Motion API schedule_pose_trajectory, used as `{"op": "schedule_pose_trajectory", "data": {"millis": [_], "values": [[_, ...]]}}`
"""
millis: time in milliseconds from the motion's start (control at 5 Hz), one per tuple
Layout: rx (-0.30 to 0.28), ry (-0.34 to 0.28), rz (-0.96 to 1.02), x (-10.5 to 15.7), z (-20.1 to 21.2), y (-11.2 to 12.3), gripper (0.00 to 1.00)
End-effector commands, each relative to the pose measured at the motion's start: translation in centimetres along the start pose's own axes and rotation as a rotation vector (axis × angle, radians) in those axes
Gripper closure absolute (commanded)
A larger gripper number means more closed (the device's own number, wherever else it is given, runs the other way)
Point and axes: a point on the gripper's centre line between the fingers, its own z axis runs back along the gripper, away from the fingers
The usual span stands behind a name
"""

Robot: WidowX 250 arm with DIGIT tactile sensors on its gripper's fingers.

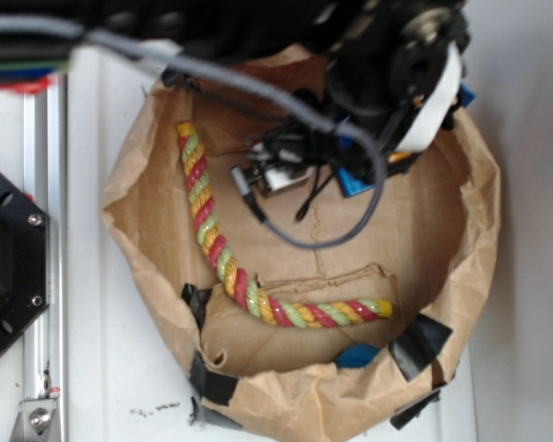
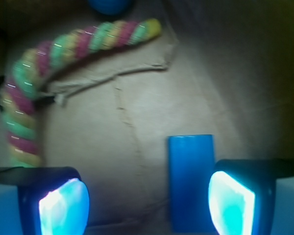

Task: Grab the blue block.

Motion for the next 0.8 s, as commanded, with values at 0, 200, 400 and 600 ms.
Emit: {"op": "schedule_pose_trajectory", "data": {"millis": [0,200,400,600], "values": [[0.103,0.028,0.002,-0.73,1.29,1.17,0.00],[0.134,0.039,-0.023,-0.50,1.21,0.85,0.00],[0.172,0.052,-0.023,-0.36,0.96,1.08,0.00],[0.204,0.041,-0.014,-0.11,0.84,1.24,0.00]]}}
